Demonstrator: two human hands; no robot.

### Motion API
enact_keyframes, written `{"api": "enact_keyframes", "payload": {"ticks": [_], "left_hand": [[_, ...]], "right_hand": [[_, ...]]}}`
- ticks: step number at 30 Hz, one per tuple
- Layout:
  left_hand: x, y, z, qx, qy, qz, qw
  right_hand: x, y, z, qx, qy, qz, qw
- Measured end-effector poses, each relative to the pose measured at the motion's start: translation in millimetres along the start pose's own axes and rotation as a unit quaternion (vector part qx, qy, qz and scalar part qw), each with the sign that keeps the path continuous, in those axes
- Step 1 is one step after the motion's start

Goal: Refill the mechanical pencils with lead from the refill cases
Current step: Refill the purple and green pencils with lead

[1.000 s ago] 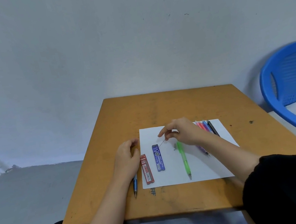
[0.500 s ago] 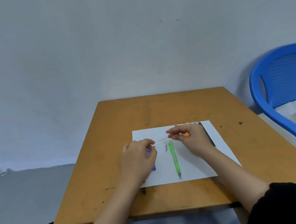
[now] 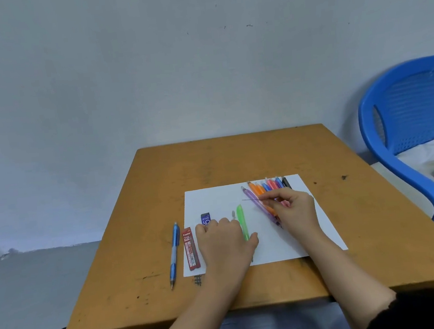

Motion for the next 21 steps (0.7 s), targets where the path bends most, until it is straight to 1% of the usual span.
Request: {"api": "enact_keyframes", "payload": {"ticks": [6, 11, 15, 21], "left_hand": [[0, -1, -5, 0.017, 0.035, 0.023, 0.999], [15, 3, -14, 0.009, 0.112, 0.084, 0.99], [30, 6, -28, -0.012, 0.178, 0.155, 0.972], [44, 2, -51, -0.07, 0.238, 0.204, 0.947]], "right_hand": [[1, -1, 12, -0.034, -0.01, -0.012, 0.999], [4, -2, 13, -0.028, -0.012, -0.002, 1.0], [4, -3, 13, -0.015, -0.021, 0.004, 1.0], [-1, -1, 5, 0.025, -0.014, -0.018, 0.999]]}}
Point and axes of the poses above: each hand's wrist, its own y-axis away from the middle knuckle, its own x-axis out of the back of the hand, z = x × y, the point moved 9 cm from there along -y, towards the middle knuckle
